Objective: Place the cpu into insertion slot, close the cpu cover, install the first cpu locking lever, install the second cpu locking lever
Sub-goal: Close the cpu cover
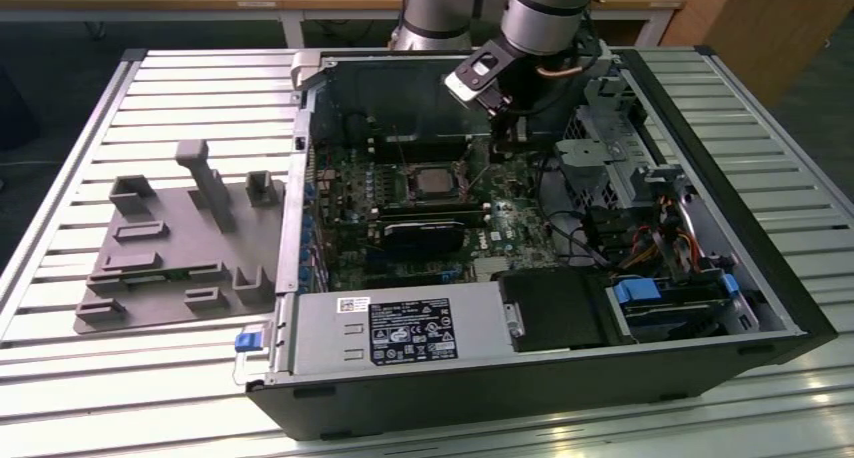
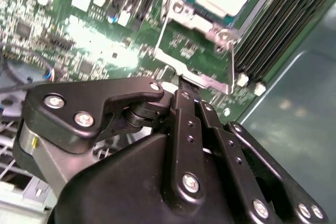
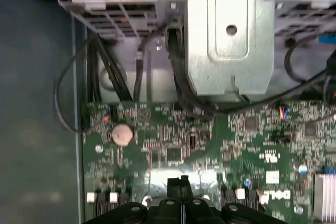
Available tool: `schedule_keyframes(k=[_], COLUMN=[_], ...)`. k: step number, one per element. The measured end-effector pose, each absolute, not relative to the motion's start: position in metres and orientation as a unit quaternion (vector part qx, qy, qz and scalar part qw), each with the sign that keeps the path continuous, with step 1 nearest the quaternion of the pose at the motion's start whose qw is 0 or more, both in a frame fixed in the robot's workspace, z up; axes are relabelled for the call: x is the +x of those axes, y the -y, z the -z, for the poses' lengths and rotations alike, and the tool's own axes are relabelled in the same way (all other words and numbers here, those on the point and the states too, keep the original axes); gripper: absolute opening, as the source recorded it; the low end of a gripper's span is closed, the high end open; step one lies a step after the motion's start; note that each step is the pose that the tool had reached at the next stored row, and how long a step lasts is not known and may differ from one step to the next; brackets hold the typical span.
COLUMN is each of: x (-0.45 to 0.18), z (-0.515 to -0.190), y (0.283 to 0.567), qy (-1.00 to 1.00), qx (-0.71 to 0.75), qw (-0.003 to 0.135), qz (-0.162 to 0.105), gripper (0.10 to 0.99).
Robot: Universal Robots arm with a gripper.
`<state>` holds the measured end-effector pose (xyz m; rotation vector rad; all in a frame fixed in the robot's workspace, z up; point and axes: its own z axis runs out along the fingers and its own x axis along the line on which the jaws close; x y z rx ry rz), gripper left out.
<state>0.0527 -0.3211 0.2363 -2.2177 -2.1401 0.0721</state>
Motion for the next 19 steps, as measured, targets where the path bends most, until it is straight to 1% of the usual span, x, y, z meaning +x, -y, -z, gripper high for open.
schedule_keyframes(k=[5,12,13,19], x=[0.053,0.052,0.048,0.04], z=[-0.236,-0.236,-0.236,-0.236], y=[0.321,0.321,0.321,0.321], qy=[0.693,0.693,0.693,0.693], qx=[-0.718,-0.718,-0.718,-0.718], qw=[0.052,0.052,0.049,0.047], qz=[-0.046,-0.046,-0.044,-0.041], gripper=[0.102,0.102,0.102,0.102])
